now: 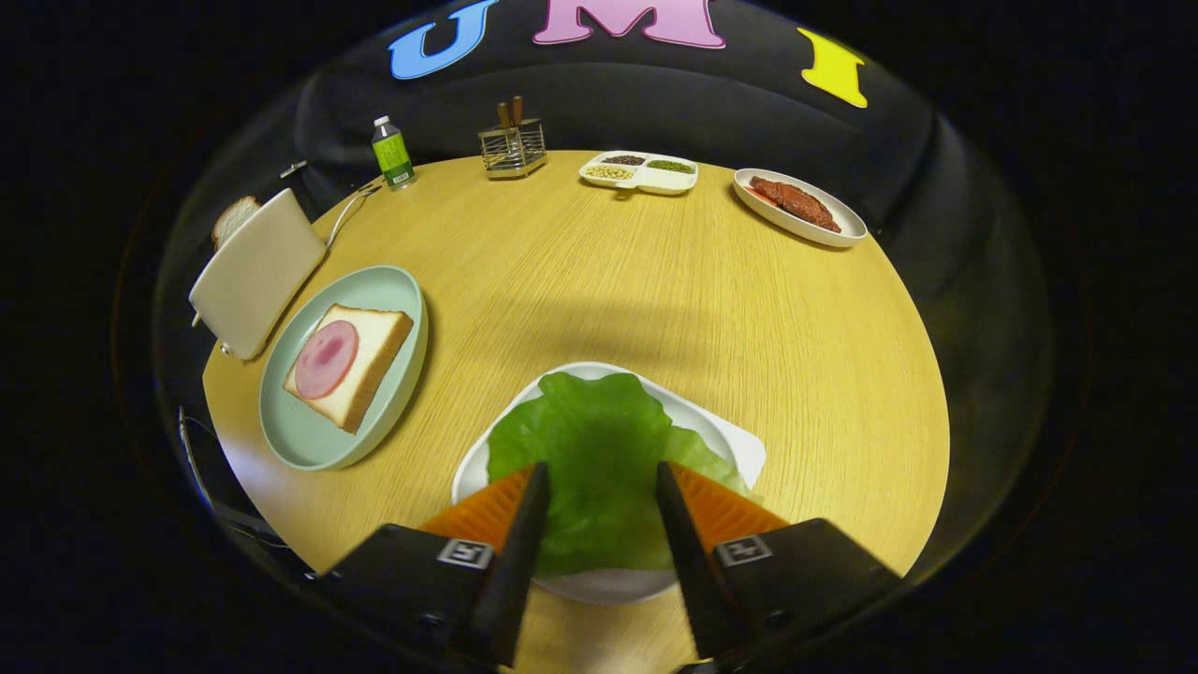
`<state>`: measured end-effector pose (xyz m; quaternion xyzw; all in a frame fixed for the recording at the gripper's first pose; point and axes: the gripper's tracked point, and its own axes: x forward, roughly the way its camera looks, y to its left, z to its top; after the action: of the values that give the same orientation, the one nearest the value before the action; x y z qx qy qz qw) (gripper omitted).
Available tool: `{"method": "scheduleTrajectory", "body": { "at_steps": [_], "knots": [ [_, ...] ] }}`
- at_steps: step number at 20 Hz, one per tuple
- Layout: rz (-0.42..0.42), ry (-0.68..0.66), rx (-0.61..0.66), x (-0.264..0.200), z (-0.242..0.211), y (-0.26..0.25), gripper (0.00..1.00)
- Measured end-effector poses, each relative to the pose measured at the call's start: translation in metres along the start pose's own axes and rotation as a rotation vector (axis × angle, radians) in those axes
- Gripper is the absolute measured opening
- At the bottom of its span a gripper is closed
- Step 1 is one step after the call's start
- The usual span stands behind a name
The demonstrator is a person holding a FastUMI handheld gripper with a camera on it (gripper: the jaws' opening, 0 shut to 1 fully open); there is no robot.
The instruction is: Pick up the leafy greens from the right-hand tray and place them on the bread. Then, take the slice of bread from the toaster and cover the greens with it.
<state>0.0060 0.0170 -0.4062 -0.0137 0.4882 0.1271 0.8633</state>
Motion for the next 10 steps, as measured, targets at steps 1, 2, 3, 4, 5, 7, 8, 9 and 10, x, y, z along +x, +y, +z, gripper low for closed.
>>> {"method": "scheduleTrajectory", "body": {
  "at_steps": [1, 2, 3, 4, 5, 7, 8, 9, 10],
  "knots": [
    [0.0, -0.002, 0.0, 0.0004, 0.0002, -0.0002, 0.67],
    [0.004, 0.001, -0.013, 0.0007, -0.0005, 0.0007, 0.58],
    [0.011, 0.003, -0.022, 0.0013, 0.0003, 0.0007, 0.48],
    [0.004, 0.003, -0.01, 0.0007, 0.0001, -0.0012, 0.36],
    [0.005, 0.005, -0.005, 0.002, 0.0004, -0.0009, 0.24],
    [-0.001, 0.006, 0.01, 0.0027, 0.0008, -0.0035, 0.22],
    [0.0, 0.006, 0.022, 0.0039, 0.0012, -0.0039, 0.12],
    [0.004, 0.01, 0.031, 0.004, 0.0001, -0.0042, 0.09],
    [0.008, 0.011, 0.04, 0.0008, 0.0023, -0.0047, 0.07]
  ]
}}
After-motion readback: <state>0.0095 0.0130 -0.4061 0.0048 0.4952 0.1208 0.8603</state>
